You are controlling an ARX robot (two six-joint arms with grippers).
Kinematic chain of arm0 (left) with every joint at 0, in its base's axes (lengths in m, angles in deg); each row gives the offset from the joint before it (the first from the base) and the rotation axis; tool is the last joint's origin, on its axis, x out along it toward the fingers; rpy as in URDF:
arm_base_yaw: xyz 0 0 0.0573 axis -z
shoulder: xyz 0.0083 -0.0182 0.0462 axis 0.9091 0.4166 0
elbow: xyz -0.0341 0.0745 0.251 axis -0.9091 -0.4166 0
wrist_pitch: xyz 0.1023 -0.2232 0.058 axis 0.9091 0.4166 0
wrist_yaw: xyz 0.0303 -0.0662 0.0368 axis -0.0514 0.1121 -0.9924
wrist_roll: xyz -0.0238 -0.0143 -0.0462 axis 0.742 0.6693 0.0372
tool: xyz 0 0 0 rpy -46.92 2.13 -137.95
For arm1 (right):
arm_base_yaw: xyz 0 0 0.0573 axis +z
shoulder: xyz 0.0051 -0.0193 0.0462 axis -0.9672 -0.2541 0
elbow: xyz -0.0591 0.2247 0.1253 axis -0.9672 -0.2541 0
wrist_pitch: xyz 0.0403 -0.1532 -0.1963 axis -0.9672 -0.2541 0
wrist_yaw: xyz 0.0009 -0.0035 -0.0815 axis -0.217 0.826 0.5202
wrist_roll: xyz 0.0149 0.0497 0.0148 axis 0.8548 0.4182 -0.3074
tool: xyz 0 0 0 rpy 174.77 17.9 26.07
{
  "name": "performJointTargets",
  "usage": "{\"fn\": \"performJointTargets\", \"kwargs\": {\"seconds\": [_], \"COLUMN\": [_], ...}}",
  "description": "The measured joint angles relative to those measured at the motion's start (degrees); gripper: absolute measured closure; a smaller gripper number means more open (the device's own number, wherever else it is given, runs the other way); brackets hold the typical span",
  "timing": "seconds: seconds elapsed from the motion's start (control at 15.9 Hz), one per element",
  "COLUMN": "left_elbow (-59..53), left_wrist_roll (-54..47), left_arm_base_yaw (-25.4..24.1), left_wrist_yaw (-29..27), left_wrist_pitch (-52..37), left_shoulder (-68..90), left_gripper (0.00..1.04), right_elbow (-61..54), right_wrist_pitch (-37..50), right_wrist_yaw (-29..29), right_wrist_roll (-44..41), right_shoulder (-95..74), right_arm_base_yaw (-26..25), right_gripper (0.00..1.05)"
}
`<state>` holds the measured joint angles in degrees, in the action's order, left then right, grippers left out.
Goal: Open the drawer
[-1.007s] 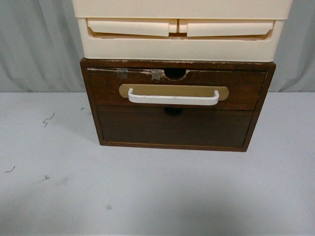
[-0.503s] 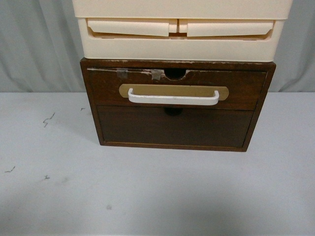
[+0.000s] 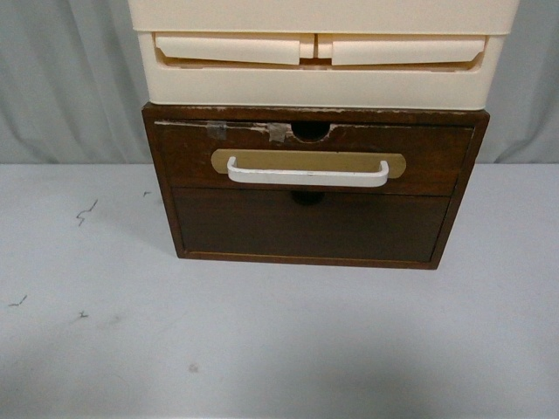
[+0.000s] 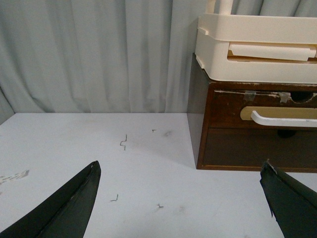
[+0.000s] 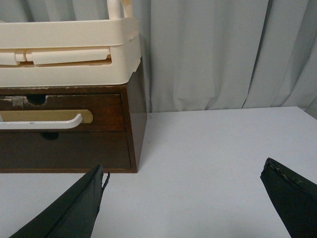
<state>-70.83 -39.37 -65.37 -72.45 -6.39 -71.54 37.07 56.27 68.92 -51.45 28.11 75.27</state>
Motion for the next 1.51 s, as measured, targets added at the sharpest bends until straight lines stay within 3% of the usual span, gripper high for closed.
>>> {"fn": "performJointTargets", "kwargs": {"seconds": [0.19,0.25,0.31,0.44,0.5,0.57,0.69,0.88,1.2,1.51], "left_elbow": [0.00,3.50,6.51,9.57,11.13,12.85,14.60,16.90,22.43,27.80], "left_wrist_roll": [0.02,3.80,7.96,18.53,23.63,35.98,44.44,50.84,58.40,60.83], "left_arm_base_yaw": [0.00,-1.55,-2.56,-3.65,-4.02,-2.49,1.42,4.85,6.34,7.91], "left_wrist_yaw": [0.02,6.08,9.99,16.81,19.87,24.11,23.91,23.47,23.87,24.55], "left_wrist_pitch": [0.07,9.51,11.72,5.07,1.33,-8.48,-17.84,-28.72,-40.85,-44.46], "left_shoulder": [0.00,4.87,12.50,22.99,27.69,38.29,48.41,61.00,77.24,87.54], "left_gripper": [0.07,0.07,0.07,0.07,0.07,0.07,0.07,0.07,0.07,0.07], "right_elbow": [0.00,0.72,3.80,5.62,6.29,8.04,8.20,11.15,15.10,25.09], "right_wrist_pitch": [0.00,-3.17,-8.26,-1.99,2.64,15.82,27.04,36.79,62.53,69.64], "right_wrist_yaw": [0.00,2.97,12.00,15.10,13.40,6.73,2.29,4.00,7.82,-2.45], "right_wrist_roll": [0.00,1.16,4.76,12.11,15.15,21.53,28.70,33.70,38.21,53.09], "right_shoulder": [0.00,-0.81,-7.72,-19.58,-24.72,-38.40,-49.09,-62.05,-86.60,-102.86], "right_arm_base_yaw": [0.00,0.90,5.29,1.88,0.20,-3.28,-3.80,1.22,10.71,15.56], "right_gripper": [0.06,0.06,0.06,0.06,0.06,0.06,0.06,0.06,0.06,0.06]}}
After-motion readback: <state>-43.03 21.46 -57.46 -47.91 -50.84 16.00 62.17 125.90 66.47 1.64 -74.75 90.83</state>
